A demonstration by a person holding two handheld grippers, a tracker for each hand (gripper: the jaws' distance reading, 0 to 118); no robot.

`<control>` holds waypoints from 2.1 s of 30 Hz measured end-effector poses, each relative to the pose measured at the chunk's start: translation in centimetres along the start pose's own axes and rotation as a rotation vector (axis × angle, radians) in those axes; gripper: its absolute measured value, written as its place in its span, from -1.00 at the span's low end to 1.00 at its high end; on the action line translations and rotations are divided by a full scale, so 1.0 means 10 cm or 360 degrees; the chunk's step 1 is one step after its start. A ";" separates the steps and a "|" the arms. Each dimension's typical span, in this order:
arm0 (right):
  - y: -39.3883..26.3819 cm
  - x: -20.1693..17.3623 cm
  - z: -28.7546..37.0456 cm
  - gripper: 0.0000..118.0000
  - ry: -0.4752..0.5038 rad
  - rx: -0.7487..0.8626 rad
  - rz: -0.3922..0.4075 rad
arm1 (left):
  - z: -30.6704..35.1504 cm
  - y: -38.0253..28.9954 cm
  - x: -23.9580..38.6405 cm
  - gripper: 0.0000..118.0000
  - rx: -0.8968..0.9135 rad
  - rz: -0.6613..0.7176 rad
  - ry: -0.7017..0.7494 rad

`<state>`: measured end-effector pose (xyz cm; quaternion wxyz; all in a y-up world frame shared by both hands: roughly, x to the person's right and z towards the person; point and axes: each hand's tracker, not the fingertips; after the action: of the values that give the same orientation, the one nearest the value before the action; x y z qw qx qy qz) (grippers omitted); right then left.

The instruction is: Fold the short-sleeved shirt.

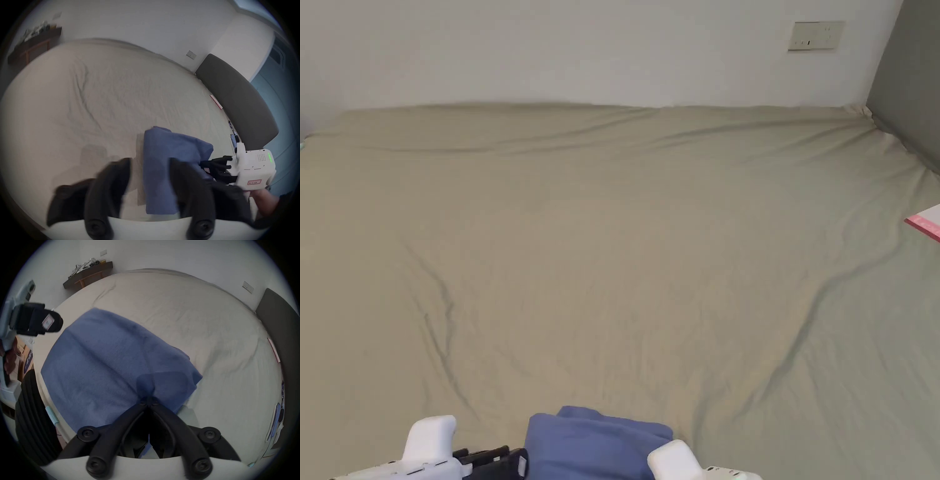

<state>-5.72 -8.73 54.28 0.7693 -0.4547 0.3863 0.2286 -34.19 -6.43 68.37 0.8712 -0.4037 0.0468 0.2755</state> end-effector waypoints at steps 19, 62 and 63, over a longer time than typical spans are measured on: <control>-0.08 0.12 0.07 -0.97 0.0095 0.0051 0.0006 | -1.03 -0.09 0.02 -0.44 -0.0406 0.0582 -0.0526; 1.15 -0.80 1.50 -0.96 -0.0558 0.1014 0.0199 | 0.88 0.28 -2.00 -0.44 -0.0061 -0.0317 0.1166; 1.17 -0.84 1.47 -0.96 -0.0547 0.1006 0.0205 | 0.92 0.32 -2.10 -0.44 -0.0065 -0.0292 0.1181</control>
<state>-13.27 9.79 59.08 0.9095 -0.1243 0.3308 0.2190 -54.90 -7.39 78.73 0.8078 -0.4958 0.3171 0.0323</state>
